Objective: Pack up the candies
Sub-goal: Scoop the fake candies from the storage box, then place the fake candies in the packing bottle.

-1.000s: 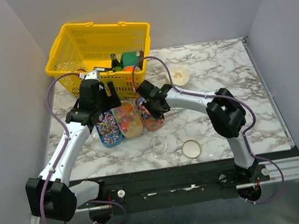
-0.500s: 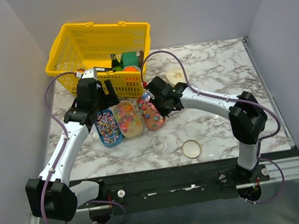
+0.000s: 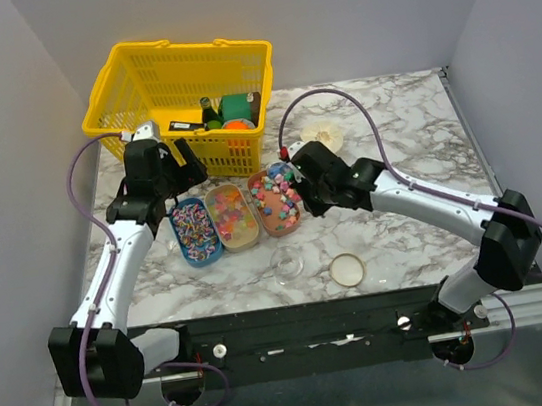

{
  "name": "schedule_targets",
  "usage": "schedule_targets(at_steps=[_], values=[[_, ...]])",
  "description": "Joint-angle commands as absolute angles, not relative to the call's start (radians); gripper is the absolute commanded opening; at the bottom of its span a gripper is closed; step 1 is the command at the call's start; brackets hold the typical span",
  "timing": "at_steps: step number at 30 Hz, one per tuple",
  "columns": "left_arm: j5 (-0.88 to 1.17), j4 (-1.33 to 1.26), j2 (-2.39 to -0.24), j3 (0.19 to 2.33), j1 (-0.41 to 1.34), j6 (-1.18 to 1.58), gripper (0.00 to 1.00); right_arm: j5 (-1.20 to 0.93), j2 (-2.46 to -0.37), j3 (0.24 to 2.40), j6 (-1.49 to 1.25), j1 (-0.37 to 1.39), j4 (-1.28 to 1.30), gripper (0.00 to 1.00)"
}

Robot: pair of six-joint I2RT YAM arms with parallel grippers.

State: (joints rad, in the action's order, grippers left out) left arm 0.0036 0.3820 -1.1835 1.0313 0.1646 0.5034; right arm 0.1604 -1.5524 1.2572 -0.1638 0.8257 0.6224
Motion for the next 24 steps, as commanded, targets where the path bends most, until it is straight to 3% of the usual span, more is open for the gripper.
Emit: schedule_targets(at_steps=[1, 11, 24], values=[[0.08, 0.39, -1.216, 1.069, 0.16, 0.543, 0.99, 0.15, -1.485, 1.246, -0.195, 0.836, 0.646, 0.01], [0.207, 0.347, -1.209, 0.98, 0.166, 0.574, 0.99, 0.094, -1.367, 1.203, -0.27, 0.9, 0.837, 0.01], [0.34, 0.344, -1.105, 0.787, 0.222, 0.522, 0.99, 0.057, -1.299, 1.129, -0.5, 1.179, 0.934, 0.01]])
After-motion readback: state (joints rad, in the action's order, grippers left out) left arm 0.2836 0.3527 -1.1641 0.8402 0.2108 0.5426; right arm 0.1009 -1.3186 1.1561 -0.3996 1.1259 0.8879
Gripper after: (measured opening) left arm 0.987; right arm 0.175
